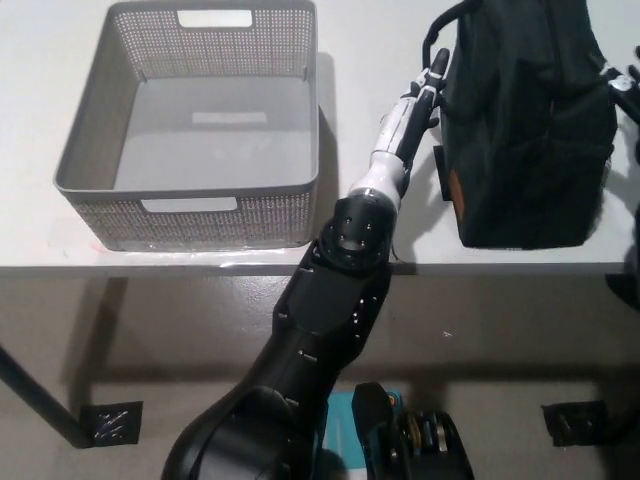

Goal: Use both hands to pick up a lunch bag on the right hand side and place it into a container on the left hand side

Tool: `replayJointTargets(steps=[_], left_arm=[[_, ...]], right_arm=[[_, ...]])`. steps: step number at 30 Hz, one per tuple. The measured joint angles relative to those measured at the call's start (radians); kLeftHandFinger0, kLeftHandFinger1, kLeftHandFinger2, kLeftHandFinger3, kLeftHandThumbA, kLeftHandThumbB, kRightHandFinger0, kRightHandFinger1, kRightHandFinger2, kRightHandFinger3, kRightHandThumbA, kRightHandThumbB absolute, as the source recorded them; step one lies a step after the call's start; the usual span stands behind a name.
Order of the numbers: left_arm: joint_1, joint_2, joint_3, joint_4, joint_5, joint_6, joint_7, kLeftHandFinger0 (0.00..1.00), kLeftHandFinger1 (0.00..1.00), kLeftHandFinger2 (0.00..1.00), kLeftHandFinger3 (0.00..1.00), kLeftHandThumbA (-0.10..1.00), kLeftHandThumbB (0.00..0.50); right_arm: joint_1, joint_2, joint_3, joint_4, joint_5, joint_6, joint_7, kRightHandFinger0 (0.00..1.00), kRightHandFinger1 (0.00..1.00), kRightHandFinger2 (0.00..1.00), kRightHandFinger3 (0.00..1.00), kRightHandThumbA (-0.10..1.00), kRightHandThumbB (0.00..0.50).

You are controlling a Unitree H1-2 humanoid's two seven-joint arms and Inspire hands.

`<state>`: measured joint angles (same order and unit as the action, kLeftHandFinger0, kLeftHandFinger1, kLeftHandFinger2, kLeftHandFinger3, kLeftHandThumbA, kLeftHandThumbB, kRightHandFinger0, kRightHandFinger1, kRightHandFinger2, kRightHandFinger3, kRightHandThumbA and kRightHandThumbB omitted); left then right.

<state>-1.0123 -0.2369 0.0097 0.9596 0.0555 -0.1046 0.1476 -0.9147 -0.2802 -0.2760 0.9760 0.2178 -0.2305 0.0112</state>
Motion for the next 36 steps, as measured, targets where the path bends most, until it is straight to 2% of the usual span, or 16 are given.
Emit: replayJointTargets(steps=[1,6,8,10,13,14,17,21,22,23,27,29,30,36], left_arm=[[-0.001,0.001,0.0,0.005,0.0,0.0,0.0,1.0,1.0,1.0,1.0,1.0,0.368],[-0.001,0.011,-0.008,0.024,0.001,-0.002,0.0,1.0,1.0,1.0,1.0,1.0,0.315],[-0.002,0.015,-0.011,0.03,0.001,-0.01,0.0,1.0,1.0,1.0,1.0,1.0,0.316],[-0.006,0.019,-0.016,0.046,0.002,-0.02,0.0,1.0,1.0,1.0,1.0,1.0,0.343],[-0.02,0.027,-0.023,0.072,0.004,-0.027,0.0,1.0,1.0,1.0,1.0,1.0,0.332],[-0.025,0.031,-0.025,0.081,0.004,-0.032,0.0,1.0,1.0,1.0,1.0,1.0,0.366],[-0.031,0.039,-0.026,0.096,0.003,-0.037,0.0,1.0,1.0,1.0,1.0,1.0,0.342],[-0.032,0.043,-0.024,0.129,-0.002,-0.052,-0.001,1.0,1.0,1.0,1.0,1.0,0.37],[-0.033,0.043,-0.022,0.14,-0.004,-0.056,-0.001,1.0,1.0,1.0,1.0,1.0,0.361],[-0.035,0.043,-0.016,0.15,-0.006,-0.063,-0.001,1.0,1.0,1.0,1.0,1.0,0.326],[-0.053,0.06,0.007,0.184,-0.023,-0.077,-0.002,1.0,1.0,1.0,1.0,1.0,0.3],[-0.066,0.073,0.015,0.21,-0.032,-0.086,-0.004,1.0,1.0,1.0,1.0,1.0,0.302],[-0.07,0.075,0.016,0.214,-0.034,-0.087,-0.005,1.0,1.0,1.0,1.0,1.0,0.319],[-0.083,0.076,0.016,0.247,-0.055,-0.094,-0.028,1.0,1.0,1.0,1.0,1.0,0.328]], right_arm=[[-0.016,0.0,-0.002,0.036,0.004,-0.01,0.005,1.0,1.0,1.0,1.0,1.0,0.173],[-0.085,0.011,-0.033,0.216,0.038,-0.053,0.043,1.0,1.0,1.0,1.0,1.0,0.24],[-0.096,0.023,-0.053,0.256,0.056,-0.064,0.058,1.0,1.0,1.0,1.0,1.0,0.245],[-0.102,0.04,-0.079,0.287,0.079,-0.069,0.071,1.0,1.0,1.0,1.0,1.0,0.238],[-0.112,0.062,-0.104,0.309,0.106,-0.071,0.092,1.0,1.0,1.0,1.0,1.0,0.242],[-0.116,0.069,-0.117,0.315,0.12,-0.071,0.102,1.0,1.0,1.0,1.0,1.0,0.228],[-0.121,0.091,-0.15,0.322,0.149,-0.071,0.122,1.0,1.0,1.0,1.0,1.0,0.203],[-0.117,0.154,-0.194,0.298,0.196,-0.071,0.139,1.0,1.0,1.0,1.0,1.0,0.179],[-0.114,0.17,-0.199,0.287,0.203,-0.071,0.14,1.0,1.0,1.0,1.0,1.0,0.164],[-0.11,0.186,-0.202,0.274,0.21,-0.073,0.141,1.0,1.0,1.0,1.0,1.0,0.155],[-0.085,0.24,-0.202,0.218,0.231,-0.087,0.14,1.0,1.0,1.0,1.0,1.0,0.177],[-0.069,0.262,-0.201,0.185,0.239,-0.09,0.132,1.0,1.0,1.0,1.0,1.0,0.18],[-0.066,0.267,-0.201,0.178,0.24,-0.091,0.129,1.0,1.0,1.0,1.0,1.0,0.191],[-0.015,0.299,-0.187,0.094,0.246,-0.091,0.108,1.0,1.0,1.0,1.0,1.0,0.149]])
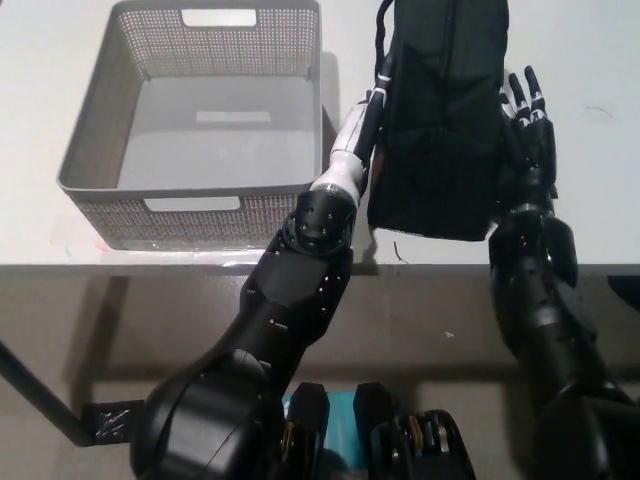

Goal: Use both hands to pick up a lunch bag on the right hand side and place it into a container on the left hand side

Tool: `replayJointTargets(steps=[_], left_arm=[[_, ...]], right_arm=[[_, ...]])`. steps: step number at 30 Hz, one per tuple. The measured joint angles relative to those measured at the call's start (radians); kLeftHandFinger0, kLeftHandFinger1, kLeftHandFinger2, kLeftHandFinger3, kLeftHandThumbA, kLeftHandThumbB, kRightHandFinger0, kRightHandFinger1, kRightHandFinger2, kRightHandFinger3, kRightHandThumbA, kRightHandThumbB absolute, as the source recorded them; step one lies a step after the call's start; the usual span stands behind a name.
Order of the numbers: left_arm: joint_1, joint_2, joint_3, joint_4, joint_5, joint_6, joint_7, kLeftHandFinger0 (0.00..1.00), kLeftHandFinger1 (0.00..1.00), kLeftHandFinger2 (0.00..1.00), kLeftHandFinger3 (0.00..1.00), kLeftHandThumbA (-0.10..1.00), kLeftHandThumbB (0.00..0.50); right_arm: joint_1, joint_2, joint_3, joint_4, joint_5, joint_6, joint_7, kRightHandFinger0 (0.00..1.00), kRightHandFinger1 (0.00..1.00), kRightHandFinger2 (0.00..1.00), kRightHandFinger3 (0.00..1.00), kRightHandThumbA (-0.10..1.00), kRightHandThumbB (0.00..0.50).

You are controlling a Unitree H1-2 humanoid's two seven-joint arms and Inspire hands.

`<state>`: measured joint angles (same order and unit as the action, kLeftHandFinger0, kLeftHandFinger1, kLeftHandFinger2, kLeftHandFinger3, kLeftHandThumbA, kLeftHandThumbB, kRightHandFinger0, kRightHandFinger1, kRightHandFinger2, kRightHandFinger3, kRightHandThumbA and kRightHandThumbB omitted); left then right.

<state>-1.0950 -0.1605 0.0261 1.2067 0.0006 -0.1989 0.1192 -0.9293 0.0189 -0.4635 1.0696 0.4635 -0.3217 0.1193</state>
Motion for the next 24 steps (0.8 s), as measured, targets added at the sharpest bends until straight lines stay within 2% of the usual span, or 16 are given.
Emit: replayJointTargets(steps=[2,3,5,8,9,11,12,17,19,21,24], left_arm=[[0.0,-0.001,-0.008,0.009,0.0,-0.002,-0.005,1.0,1.0,1.0,1.0,1.0,0.311],[0.0,-0.003,-0.011,0.011,-0.002,-0.003,-0.009,1.0,1.0,1.0,1.0,1.0,0.327],[0.0,-0.006,-0.015,0.013,-0.003,-0.006,-0.016,1.0,1.0,1.0,1.0,1.0,0.364],[-0.001,-0.016,-0.062,0.016,0.003,-0.009,-0.023,1.0,1.0,1.0,1.0,1.0,0.334],[-0.001,-0.02,-0.074,0.016,0.005,-0.008,-0.025,1.0,1.0,1.0,1.0,1.0,0.309],[-0.002,-0.029,-0.097,0.013,0.008,-0.007,-0.032,1.0,1.0,1.0,1.0,1.0,0.309],[-0.002,-0.03,-0.1,0.012,0.008,-0.006,-0.034,1.0,1.0,1.0,1.0,1.0,0.34],[-0.004,-0.044,-0.145,0.009,0.011,-0.002,-0.068,1.0,1.0,1.0,1.0,1.0,0.344],[-0.005,-0.053,-0.169,0.005,0.012,0.003,-0.087,1.0,1.0,1.0,1.0,1.0,0.332],[-0.006,-0.057,-0.183,-0.002,0.012,0.013,-0.097,1.0,1.0,1.0,1.0,1.0,0.296],[-0.006,-0.062,-0.195,-0.029,0.013,0.029,-0.111,1.0,1.0,1.0,1.0,1.0,0.309]], right_arm=[[0.018,0.006,0.008,-0.029,-0.001,0.0,-0.007,1.0,1.0,1.0,1.0,1.0,0.139],[0.028,0.007,0.015,-0.048,-0.002,0.001,-0.013,1.0,1.0,1.0,1.0,1.0,0.113],[0.044,0.008,0.026,-0.073,-0.004,0.002,-0.021,1.0,1.0,1.0,1.0,1.0,0.107],[0.104,0.012,0.066,-0.187,-0.014,0.012,-0.05,1.0,1.0,1.0,1.0,1.0,0.104],[0.12,0.013,0.073,-0.219,-0.019,0.017,-0.058,1.0,1.0,1.0,1.0,1.0,0.092],[0.166,0.013,0.094,-0.297,-0.026,0.032,-0.082,1.0,1.0,1.0,1.0,1.0,0.071],[0.172,0.013,0.097,-0.311,-0.026,0.033,-0.085,1.0,1.0,1.0,1.0,1.0,0.061],[0.246,0.011,0.115,-0.467,-0.046,0.084,-0.147,1.0,1.0,1.0,1.0,1.0,0.062],[0.284,0.009,0.122,-0.54,-0.055,0.111,-0.173,1.0,1.0,1.0,1.0,1.0,0.07],[0.302,0.008,0.125,-0.576,-0.064,0.128,-0.191,1.0,1.0,1.0,1.0,1.0,0.074],[0.319,0.008,0.128,-0.624,-0.069,0.151,-0.216,1.0,1.0,1.0,1.0,1.0,0.062]])
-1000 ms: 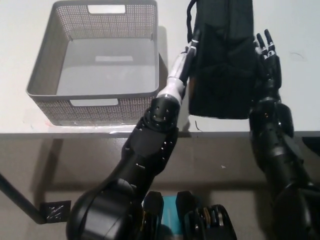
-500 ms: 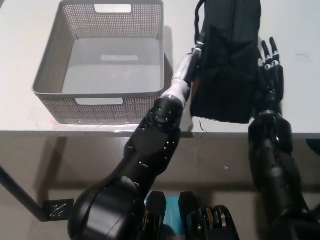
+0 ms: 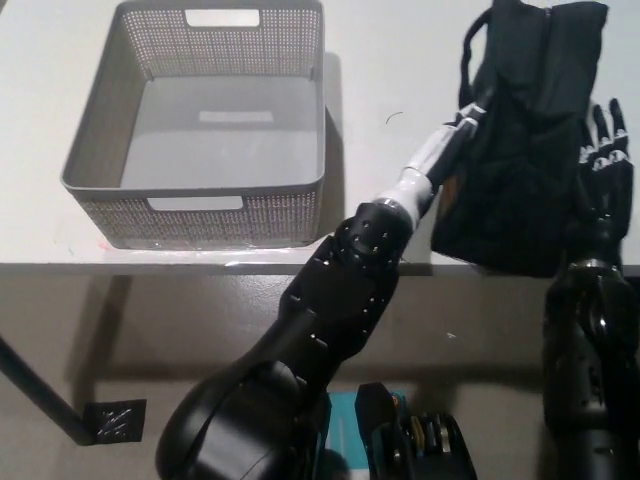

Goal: Use both hands to pick up a lunch bag on the right hand side and place it into a container on the left hand side

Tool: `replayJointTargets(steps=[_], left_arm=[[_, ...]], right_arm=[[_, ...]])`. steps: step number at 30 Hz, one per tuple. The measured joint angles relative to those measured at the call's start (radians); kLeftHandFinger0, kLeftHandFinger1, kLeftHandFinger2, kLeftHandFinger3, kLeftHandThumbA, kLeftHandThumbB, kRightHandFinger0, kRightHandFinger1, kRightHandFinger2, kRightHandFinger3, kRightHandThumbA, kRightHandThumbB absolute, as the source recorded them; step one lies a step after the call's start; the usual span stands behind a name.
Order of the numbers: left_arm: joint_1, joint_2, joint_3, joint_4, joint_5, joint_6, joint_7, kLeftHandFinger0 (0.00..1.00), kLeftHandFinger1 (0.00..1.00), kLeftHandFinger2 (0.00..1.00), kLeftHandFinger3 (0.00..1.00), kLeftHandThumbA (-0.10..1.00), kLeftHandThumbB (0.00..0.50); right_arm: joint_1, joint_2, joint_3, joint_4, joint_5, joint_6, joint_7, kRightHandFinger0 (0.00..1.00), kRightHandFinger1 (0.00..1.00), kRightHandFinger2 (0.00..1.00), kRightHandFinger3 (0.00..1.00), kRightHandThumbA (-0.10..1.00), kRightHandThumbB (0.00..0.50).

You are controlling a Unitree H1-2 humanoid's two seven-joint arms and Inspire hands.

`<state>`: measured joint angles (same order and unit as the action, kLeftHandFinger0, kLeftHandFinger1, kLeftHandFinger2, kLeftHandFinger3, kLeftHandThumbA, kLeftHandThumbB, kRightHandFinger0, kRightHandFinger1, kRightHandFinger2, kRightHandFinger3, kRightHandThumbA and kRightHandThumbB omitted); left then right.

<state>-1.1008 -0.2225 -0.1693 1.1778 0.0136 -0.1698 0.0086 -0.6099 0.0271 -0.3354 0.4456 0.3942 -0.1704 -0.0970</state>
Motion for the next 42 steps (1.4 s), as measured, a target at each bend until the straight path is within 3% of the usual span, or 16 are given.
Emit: replayJointTargets(steps=[6,14,15,16,20,27,29,35,38,41,42], left_arm=[[0.001,-0.006,-0.029,-0.052,0.003,0.054,-0.02,1.0,1.0,1.0,1.0,1.0,0.339],[-0.003,0.005,-0.011,-0.083,-0.003,0.099,-0.044,1.0,1.0,1.0,1.0,1.0,0.325],[-0.003,0.007,-0.007,-0.084,-0.004,0.1,-0.046,1.0,1.0,1.0,1.0,1.0,0.322],[-0.008,0.011,0.006,-0.086,-0.006,0.106,-0.051,1.0,1.0,1.0,1.0,1.0,0.319],[-0.037,0.025,0.032,-0.085,-0.014,0.117,-0.06,1.0,1.0,1.0,1.0,1.0,0.316],[-0.097,0.074,0.084,-0.112,-0.04,0.138,-0.074,1.0,1.0,1.0,1.0,1.0,0.322],[-0.116,0.088,0.094,-0.121,-0.042,0.143,-0.074,1.0,1.0,1.0,1.0,1.0,0.307],[-0.139,0.113,0.128,-0.167,-0.056,0.165,-0.076,1.0,1.0,1.0,1.0,1.0,0.342],[-0.139,0.122,0.146,-0.213,-0.07,0.192,-0.076,1.0,1.0,1.0,1.0,1.0,0.334],[-0.138,0.134,0.158,-0.256,-0.077,0.226,-0.076,1.0,1.0,1.0,1.0,1.0,0.261],[-0.137,0.139,0.162,-0.27,-0.078,0.232,-0.076,1.0,1.0,1.0,1.0,1.0,0.262]], right_arm=[[0.016,0.001,0.003,-0.081,-0.016,0.046,-0.058,1.0,1.0,1.0,1.0,1.0,0.042],[-0.003,-0.038,0.066,-0.151,-0.057,0.159,-0.106,1.0,1.0,1.0,1.0,1.0,0.135],[-0.007,-0.045,0.073,-0.154,-0.062,0.171,-0.107,1.0,1.0,1.0,1.0,1.0,0.129],[-0.023,-0.062,0.092,-0.158,-0.072,0.204,-0.11,1.0,1.0,1.0,1.0,1.0,0.086],[-0.087,-0.084,0.122,-0.145,-0.095,0.238,-0.111,1.0,1.0,1.0,1.0,1.0,0.061],[-0.236,-0.095,0.149,-0.084,-0.119,0.269,-0.114,1.0,1.0,1.0,1.0,1.0,0.087],[-0.272,-0.095,0.153,-0.073,-0.126,0.282,-0.115,1.0,1.0,1.0,1.0,1.0,0.07],[-0.353,-0.099,0.167,-0.051,-0.147,0.31,-0.117,1.0,1.0,1.0,1.0,1.0,0.057],[-0.388,-0.098,0.177,-0.038,-0.158,0.311,-0.117,1.0,1.0,1.0,1.0,1.0,0.085],[-0.422,-0.096,0.184,-0.008,-0.172,0.31,-0.118,1.0,1.0,1.0,1.0,1.0,0.091],[-0.434,-0.094,0.186,0.001,-0.174,0.31,-0.118,1.0,1.0,1.0,1.0,1.0,0.091]])
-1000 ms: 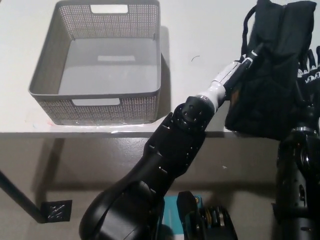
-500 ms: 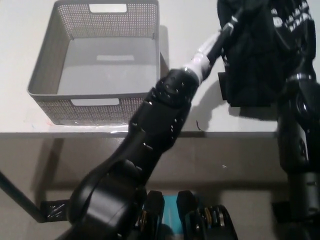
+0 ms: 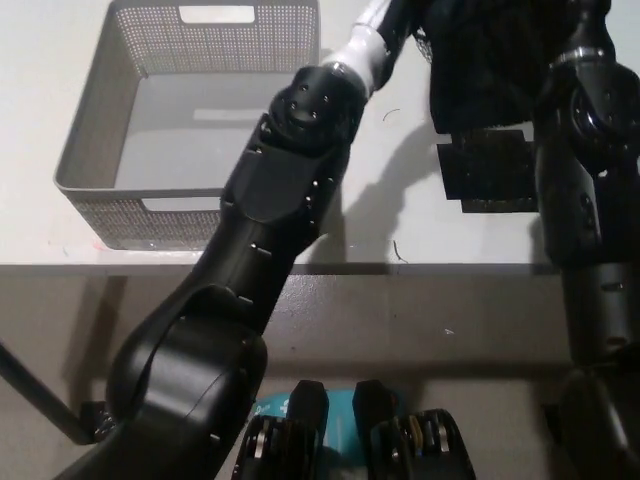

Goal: Use both hands to pick up a lunch bag on the right hand side and place it into a container on the left hand side

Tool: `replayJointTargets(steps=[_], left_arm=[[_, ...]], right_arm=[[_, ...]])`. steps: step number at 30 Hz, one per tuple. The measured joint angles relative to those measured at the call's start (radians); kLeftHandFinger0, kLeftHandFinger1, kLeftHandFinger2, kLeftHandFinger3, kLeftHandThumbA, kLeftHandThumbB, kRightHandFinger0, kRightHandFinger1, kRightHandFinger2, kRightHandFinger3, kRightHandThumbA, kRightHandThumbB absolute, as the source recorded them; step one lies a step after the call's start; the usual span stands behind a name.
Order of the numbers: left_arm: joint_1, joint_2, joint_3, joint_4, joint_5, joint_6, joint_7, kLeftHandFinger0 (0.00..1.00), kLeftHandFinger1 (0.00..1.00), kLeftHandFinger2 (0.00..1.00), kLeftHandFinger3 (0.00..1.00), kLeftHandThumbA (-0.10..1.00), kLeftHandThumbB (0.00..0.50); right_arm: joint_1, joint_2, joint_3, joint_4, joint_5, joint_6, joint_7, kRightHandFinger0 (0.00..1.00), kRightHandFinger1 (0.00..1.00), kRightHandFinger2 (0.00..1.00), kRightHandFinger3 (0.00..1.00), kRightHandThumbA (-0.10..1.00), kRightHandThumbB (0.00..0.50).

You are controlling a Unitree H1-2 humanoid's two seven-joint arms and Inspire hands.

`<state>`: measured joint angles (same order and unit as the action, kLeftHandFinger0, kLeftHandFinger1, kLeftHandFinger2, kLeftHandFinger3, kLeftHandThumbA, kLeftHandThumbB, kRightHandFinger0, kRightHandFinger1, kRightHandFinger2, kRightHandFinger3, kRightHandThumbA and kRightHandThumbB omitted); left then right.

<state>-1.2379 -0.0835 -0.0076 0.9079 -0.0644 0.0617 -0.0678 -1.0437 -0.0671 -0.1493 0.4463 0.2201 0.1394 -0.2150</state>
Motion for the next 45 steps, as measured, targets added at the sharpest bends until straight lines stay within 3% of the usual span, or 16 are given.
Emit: replayJointTargets(steps=[7,12,15,16,17,20,23,28,31,37,42,45], left_arm=[[0.023,0.05,0.019,-0.141,-0.001,0.024,0.001,1.0,1.0,1.0,1.0,1.0,0.289],[0.062,0.095,0.04,-0.258,-0.002,0.067,0.003,1.0,1.0,1.0,1.0,1.0,0.28],[0.087,0.12,0.062,-0.324,-0.005,0.096,0.003,1.0,1.0,1.0,1.0,1.0,0.293],[0.101,0.132,0.074,-0.353,-0.006,0.109,0.003,1.0,1.0,1.0,1.0,1.0,0.322],[0.11,0.139,0.08,-0.375,-0.007,0.118,0.003,1.0,1.0,1.0,1.0,1.0,0.294],[0.144,0.161,0.103,-0.432,-0.014,0.142,0.004,1.0,1.0,1.0,1.0,1.0,0.338],[0.181,0.185,0.131,-0.489,-0.023,0.173,0.004,1.0,1.0,1.0,1.0,1.0,0.29],[0.261,0.229,0.184,-0.618,-0.035,0.223,0.014,1.0,1.0,1.0,1.0,1.0,0.291],[0.321,0.249,0.206,-0.696,-0.035,0.253,0.023,1.0,1.0,1.0,1.0,1.0,0.313],[0.418,0.266,0.238,-0.797,-0.034,0.323,0.046,1.0,1.0,1.0,1.0,1.0,0.306],[0.434,0.284,0.237,-0.794,-0.034,0.338,0.046,1.0,1.0,1.0,1.0,1.0,0.262],[0.434,0.29,0.22,-0.783,-0.034,0.339,0.042,1.0,1.0,1.0,1.0,1.0,0.273]], right_arm=[[-0.088,0.036,0.013,0.038,-0.022,-0.006,-0.005,1.0,1.0,1.0,1.0,1.0,0.088],[-0.148,0.064,0.057,0.089,-0.05,-0.015,-0.005,1.0,1.0,1.0,1.0,1.0,0.099],[-0.188,0.087,0.075,0.134,-0.061,-0.026,-0.005,1.0,1.0,1.0,1.0,1.0,0.102],[-0.205,0.098,0.083,0.156,-0.066,-0.033,-0.005,1.0,1.0,1.0,1.0,1.0,0.115],[-0.217,0.105,0.09,0.172,-0.07,-0.039,-0.005,1.0,1.0,1.0,1.0,1.0,0.104],[-0.251,0.128,0.115,0.228,-0.083,-0.052,-0.004,1.0,1.0,1.0,1.0,1.0,0.108],[-0.29,0.151,0.133,0.3,-0.093,-0.072,-0.003,1.0,1.0,1.0,1.0,1.0,0.109],[-0.354,0.216,0.16,0.411,-0.116,-0.107,-0.003,1.0,1.0,1.0,1.0,1.0,0.189],[-0.363,0.257,0.175,0.453,-0.125,-0.12,-0.003,1.0,1.0,1.0,1.0,1.0,0.155],[-0.372,0.323,0.185,0.552,-0.136,-0.166,-0.005,1.0,1.0,1.0,1.0,1.0,0.119],[-0.372,0.335,0.184,0.602,-0.137,-0.204,-0.005,1.0,1.0,1.0,1.0,1.0,0.161],[-0.371,0.335,0.167,0.619,-0.132,-0.226,-0.005,1.0,1.0,1.0,1.0,1.0,0.159]])
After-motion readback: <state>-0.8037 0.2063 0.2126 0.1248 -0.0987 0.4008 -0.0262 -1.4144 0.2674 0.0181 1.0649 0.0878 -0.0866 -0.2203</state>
